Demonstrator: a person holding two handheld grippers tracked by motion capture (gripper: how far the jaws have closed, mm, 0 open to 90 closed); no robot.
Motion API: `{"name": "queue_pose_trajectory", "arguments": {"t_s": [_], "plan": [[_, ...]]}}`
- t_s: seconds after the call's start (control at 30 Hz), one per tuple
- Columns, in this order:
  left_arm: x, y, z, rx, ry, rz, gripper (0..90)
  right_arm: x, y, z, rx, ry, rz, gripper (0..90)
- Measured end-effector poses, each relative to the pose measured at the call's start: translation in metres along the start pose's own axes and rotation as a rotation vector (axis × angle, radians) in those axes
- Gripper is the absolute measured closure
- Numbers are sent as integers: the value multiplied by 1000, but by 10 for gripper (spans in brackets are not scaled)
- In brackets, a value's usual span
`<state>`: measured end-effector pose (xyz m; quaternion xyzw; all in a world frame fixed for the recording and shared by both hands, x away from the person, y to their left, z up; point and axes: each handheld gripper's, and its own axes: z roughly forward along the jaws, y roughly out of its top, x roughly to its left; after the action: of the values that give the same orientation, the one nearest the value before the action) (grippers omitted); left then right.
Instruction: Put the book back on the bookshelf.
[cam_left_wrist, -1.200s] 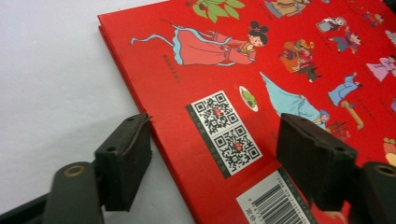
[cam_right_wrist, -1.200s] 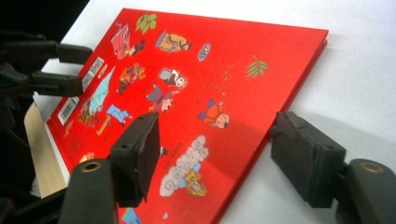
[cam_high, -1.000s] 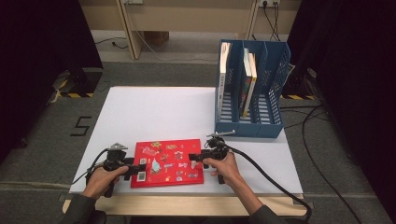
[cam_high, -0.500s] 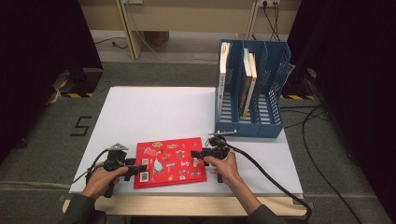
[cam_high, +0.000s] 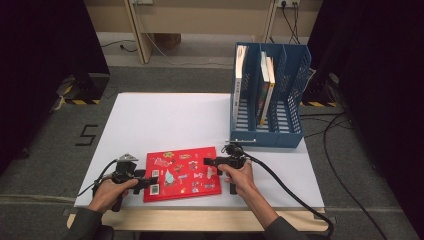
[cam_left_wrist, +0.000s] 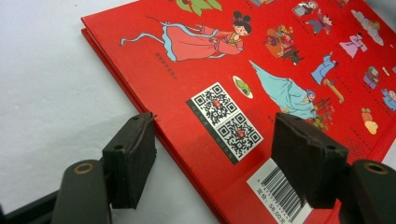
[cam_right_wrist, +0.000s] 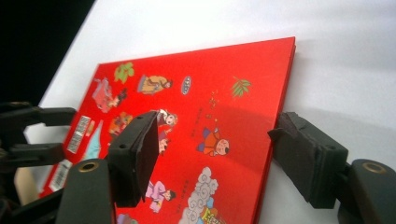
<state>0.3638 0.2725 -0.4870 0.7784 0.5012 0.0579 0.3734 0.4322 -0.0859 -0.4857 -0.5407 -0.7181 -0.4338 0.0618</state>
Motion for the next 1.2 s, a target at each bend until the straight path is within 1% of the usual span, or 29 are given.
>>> {"name": "queue_pose_trajectory", "arguments": {"t_s": [0.2,0.27,0.33,0.4,0.5,0.57,0.7,0.8,0.87,0.9,1.07,1.13,1.2], "plan": [[0,0,0,-2,2,2,301,4,9,-13,-48,65,19,334],[0,0,0,-4,0,1,296,5,12,-16,-50,72,18,337],[1,0,0,-7,-9,-8,294,6,14,-18,-53,86,33,349],[1,-1,0,-13,-15,-19,294,9,18,-20,-45,81,6,351],[3,-1,-1,-21,-35,-47,292,19,27,-24,-48,60,-39,351],[4,-1,-1,-25,-50,-55,291,25,34,-28,-51,64,-52,362],[1,0,1,-27,-70,-56,282,37,46,-33,-34,20,-110,363],[-1,-1,2,-28,-88,-61,276,47,55,-38,-27,1,-146,363],[-2,0,3,-30,-100,-62,275,52,59,-42,-19,0,-171,365],[-3,0,3,-33,-107,-60,273,55,61,-44,-15,-4,-175,365],[-8,2,5,-37,-133,-40,266,72,73,-55,-19,-3,-225,370],[-7,2,5,-39,-142,-43,264,81,77,-58,-11,-15,-253,370],[-7,1,5,-44,-152,-51,264,86,80,-58,-5,-21,-269,370]]}}
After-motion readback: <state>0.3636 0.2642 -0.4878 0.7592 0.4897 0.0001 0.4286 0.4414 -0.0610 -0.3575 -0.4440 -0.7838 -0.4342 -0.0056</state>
